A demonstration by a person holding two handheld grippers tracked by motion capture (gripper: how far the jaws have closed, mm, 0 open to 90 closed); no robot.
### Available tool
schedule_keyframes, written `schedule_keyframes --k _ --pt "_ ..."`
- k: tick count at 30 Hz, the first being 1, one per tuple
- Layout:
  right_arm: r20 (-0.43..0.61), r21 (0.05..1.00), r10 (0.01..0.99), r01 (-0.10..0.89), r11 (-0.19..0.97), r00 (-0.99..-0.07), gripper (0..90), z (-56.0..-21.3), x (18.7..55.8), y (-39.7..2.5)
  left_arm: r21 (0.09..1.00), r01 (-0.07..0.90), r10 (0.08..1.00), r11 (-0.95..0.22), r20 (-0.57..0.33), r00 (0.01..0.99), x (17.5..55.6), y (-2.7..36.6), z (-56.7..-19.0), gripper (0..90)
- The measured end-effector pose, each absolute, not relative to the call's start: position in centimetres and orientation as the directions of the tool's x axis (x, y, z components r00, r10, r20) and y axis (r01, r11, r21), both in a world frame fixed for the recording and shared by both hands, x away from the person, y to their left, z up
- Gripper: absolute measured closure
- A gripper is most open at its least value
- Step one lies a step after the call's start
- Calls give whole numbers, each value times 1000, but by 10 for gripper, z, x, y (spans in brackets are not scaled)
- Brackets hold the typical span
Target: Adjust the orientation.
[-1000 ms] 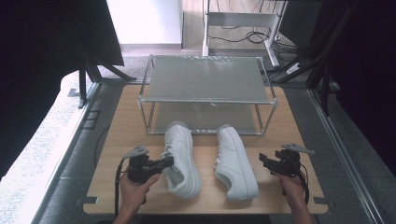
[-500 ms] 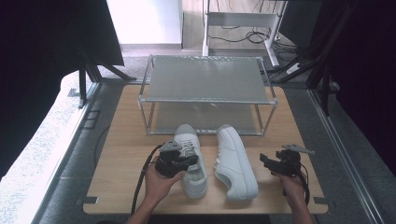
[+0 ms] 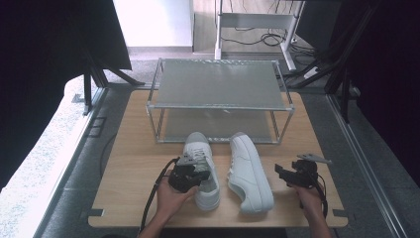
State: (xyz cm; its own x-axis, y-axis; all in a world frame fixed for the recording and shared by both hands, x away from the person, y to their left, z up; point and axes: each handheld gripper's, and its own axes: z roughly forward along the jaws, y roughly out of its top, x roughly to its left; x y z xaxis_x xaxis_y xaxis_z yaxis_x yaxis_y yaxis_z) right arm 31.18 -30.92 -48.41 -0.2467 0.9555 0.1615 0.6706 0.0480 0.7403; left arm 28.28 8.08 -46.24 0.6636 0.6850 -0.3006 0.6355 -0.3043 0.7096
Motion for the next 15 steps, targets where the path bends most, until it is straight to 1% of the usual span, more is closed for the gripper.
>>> schedule_keyframes --k 1,5,6,10,15 --pt "162 741 956 670 45 -244 267 -484 312 -310 708 644 671 -290 -329 665 283 83 -465 900" --pt "167 742 958 669 33 -233 269 -483 312 -313 707 646 674 -286 -331 661 282 86 -464 900" --pt "167 743 959 668 32 -231 269 -483 312 -313 706 655 666 -270 -355 657 283 91 -464 900" --pt "169 746 960 665 25 -225 271 -481 311 -315 702 658 660 -272 -362 658 282 96 -464 900" --pt "173 744 961 667 17 -217 272 -481 311 -318 693 668 675 -271 -358 645 280 106 -463 900"
